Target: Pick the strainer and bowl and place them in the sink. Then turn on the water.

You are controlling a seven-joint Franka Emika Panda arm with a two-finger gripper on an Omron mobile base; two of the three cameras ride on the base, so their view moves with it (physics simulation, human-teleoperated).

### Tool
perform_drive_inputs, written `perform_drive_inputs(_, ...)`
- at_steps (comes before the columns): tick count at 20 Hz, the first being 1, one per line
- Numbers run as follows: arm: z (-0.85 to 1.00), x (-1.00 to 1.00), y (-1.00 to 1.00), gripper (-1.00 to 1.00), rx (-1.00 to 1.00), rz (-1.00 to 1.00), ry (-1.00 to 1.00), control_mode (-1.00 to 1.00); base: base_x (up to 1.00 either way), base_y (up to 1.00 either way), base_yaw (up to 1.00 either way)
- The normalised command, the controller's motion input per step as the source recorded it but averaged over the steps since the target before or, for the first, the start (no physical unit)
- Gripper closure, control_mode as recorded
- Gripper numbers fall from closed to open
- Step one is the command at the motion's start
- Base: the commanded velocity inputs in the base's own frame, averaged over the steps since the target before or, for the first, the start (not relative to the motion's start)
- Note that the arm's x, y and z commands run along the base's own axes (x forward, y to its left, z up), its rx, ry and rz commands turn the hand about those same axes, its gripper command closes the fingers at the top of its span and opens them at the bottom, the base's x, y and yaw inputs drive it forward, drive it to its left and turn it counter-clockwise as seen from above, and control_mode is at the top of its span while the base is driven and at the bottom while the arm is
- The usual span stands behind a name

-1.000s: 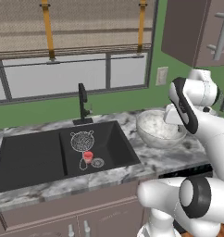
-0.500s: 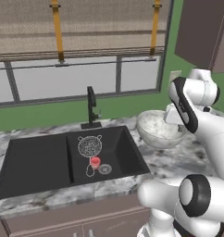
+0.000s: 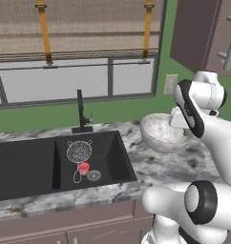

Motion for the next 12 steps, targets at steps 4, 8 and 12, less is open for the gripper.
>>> perform_drive_inputs(4,0.0,0.0,0.0,1.0,0.0,0.0,0.0,1.0,0.22,-0.07,0.01)
perform_drive_inputs(8,0.0,0.0,0.0,1.0,0.0,0.0,0.0,1.0,0.35,0.03,0.0)
perform_drive_inputs(12,0.0,0.0,0.0,1.0,0.0,0.0,0.0,1.0,0.32,0.24,0.0)
